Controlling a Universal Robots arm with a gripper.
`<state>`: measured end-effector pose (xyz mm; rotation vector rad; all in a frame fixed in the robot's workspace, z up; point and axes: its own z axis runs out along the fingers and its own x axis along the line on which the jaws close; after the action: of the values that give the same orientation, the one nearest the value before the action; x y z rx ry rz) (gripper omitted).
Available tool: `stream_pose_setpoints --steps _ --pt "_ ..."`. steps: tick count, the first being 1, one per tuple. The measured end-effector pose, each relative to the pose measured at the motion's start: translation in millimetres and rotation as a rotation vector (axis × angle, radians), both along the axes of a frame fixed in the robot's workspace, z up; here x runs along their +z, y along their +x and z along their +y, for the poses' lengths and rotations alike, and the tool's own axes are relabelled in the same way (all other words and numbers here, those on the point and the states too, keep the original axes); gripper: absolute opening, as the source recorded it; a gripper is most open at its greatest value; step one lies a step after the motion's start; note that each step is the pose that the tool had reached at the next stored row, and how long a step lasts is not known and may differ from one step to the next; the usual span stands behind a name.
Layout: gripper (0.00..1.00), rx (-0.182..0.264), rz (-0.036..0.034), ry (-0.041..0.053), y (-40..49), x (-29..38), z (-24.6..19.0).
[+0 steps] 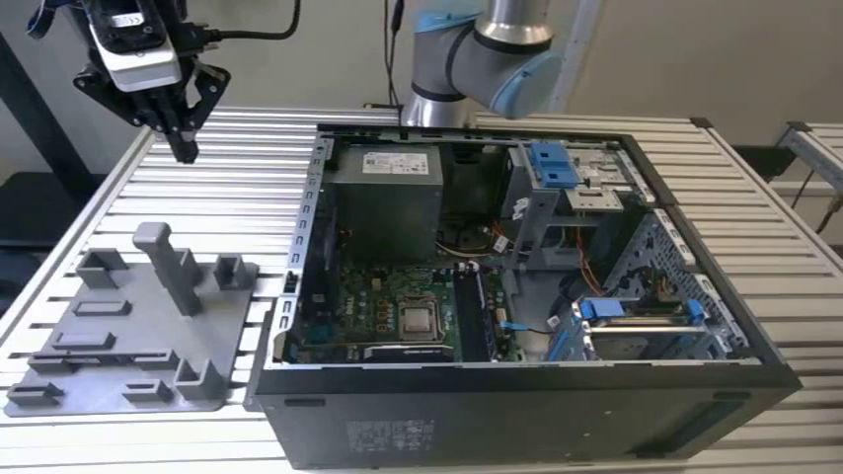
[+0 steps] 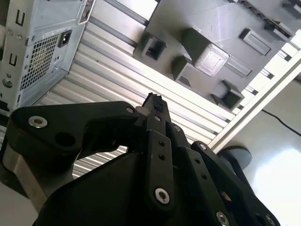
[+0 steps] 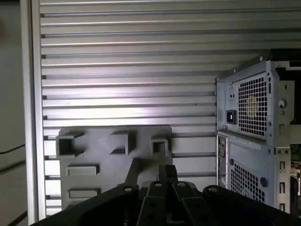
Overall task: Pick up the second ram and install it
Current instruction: 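Reach for the second ram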
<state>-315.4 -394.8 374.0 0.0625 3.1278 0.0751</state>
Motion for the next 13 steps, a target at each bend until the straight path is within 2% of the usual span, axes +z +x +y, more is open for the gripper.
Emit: stream_pose_setpoints --steps 5,13 --pt "0.11 0.000 0.0000 0.0000 -6.4 -0.1 0.0" --pt "0.11 0.000 0.0000 0.0000 -22.3 -0.4 0.0"
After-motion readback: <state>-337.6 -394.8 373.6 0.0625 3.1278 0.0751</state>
